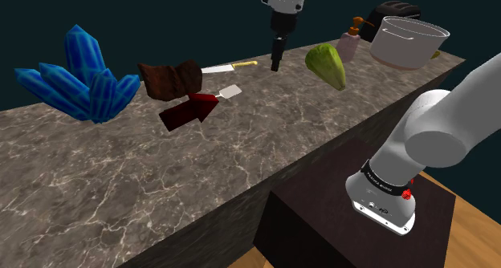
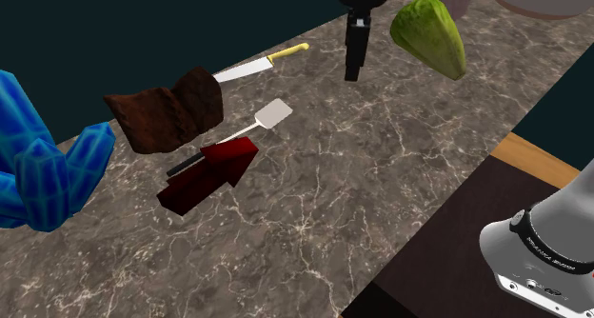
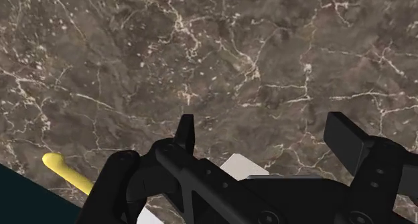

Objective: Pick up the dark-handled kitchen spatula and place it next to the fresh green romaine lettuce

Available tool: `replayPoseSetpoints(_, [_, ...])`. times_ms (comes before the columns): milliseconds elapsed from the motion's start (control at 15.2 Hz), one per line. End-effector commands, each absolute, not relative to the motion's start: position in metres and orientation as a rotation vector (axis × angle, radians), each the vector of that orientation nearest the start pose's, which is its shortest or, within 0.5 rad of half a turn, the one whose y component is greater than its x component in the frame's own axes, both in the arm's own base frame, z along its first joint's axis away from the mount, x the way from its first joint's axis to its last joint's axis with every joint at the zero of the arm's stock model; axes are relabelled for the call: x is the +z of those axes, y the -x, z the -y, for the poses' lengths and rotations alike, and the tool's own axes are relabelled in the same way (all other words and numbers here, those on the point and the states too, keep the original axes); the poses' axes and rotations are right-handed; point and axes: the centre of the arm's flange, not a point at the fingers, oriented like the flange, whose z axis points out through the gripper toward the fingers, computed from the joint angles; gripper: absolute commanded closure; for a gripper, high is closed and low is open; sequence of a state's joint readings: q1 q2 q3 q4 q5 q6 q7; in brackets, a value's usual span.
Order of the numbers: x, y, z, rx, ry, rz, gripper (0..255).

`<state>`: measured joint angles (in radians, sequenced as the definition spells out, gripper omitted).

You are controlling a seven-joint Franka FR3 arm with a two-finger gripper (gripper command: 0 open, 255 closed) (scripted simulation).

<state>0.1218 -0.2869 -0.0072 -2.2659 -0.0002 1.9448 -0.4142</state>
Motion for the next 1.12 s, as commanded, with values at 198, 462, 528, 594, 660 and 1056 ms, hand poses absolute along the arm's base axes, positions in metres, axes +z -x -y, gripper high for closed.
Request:
replayPoseSetpoints(198, [0.448, -0.505, -0.083, 0.019, 2.915, 1.129, 0])
replayPoseSetpoints(462, [0.429, -0.538, -0.115, -0.007, 2.806, 1.361, 0])
replayPoseSetpoints(528, [0.424, -0.546, -0.124, -0.014, 2.776, 1.417, 0])
replayPoseSetpoints(594, [0.419, -0.553, -0.134, -0.020, 2.745, 1.473, 0])
replayPoseSetpoints(660, [0.415, -0.560, -0.143, -0.026, 2.712, 1.528, 0])
replayPoseSetpoints(1056, [0.388, -0.592, -0.206, -0.064, 2.495, 1.843, 0])
